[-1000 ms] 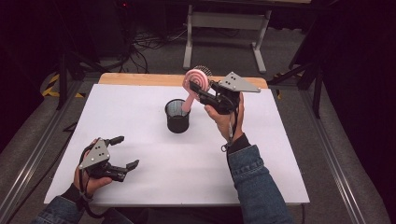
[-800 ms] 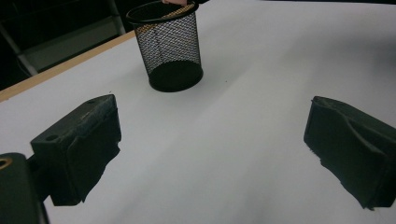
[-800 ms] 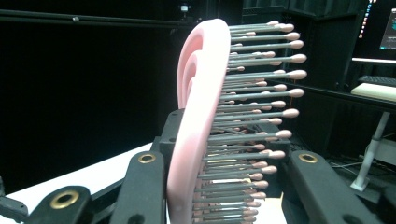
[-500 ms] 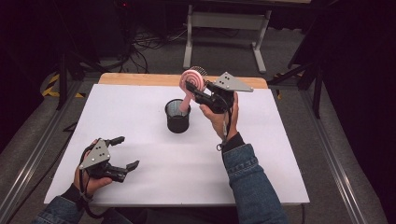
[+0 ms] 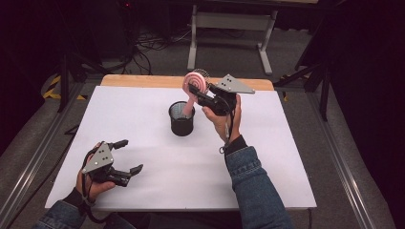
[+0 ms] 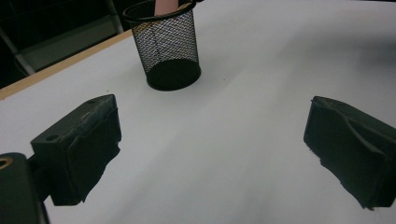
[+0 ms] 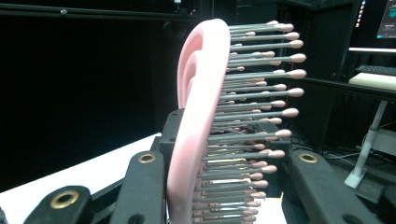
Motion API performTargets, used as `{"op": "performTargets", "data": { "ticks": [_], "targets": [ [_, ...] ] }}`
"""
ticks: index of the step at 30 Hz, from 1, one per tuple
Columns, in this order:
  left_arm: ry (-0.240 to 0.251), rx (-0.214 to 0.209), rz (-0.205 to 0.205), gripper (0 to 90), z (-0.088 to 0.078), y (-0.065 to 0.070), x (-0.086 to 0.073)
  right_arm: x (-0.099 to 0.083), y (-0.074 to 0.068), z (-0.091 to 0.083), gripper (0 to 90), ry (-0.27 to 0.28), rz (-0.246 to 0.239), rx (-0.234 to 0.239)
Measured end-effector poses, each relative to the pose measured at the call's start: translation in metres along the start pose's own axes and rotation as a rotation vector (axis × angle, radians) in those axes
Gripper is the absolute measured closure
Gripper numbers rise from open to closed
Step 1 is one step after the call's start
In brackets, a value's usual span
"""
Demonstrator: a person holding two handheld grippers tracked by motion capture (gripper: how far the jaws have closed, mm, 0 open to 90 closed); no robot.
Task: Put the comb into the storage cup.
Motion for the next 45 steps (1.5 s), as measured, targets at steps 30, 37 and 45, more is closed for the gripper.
{"op": "performTargets", "data": {
  "ticks": [30, 37, 45],
  "targets": [
    [-0.006, 0.004, 0.005, 5.2, 0.001, -0.001, -0.001, -0.023, -0.008, 0.01, 63.0, -0.027, 0.03, 0.026],
    [-0.006, 0.004, 0.006, 5.2, 0.001, -0.001, -0.001, -0.027, -0.011, 0.011, 63.0, -0.032, 0.032, 0.03],
    [-0.011, 0.004, 0.007, 5.2, 0.001, -0.001, -0.001, -0.033, -0.014, 0.013, 63.0, -0.039, 0.038, 0.033]
  ]
}}
Point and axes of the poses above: each handheld gripper's, and its own axes: z roughly forward along the jaws, x roughly out of its top, y roughly to its right, the point moved 7 cm from there along z, roughly forward along the jaws, and after that the axes turned 12 degrees about -z, right-handed, at the moved point
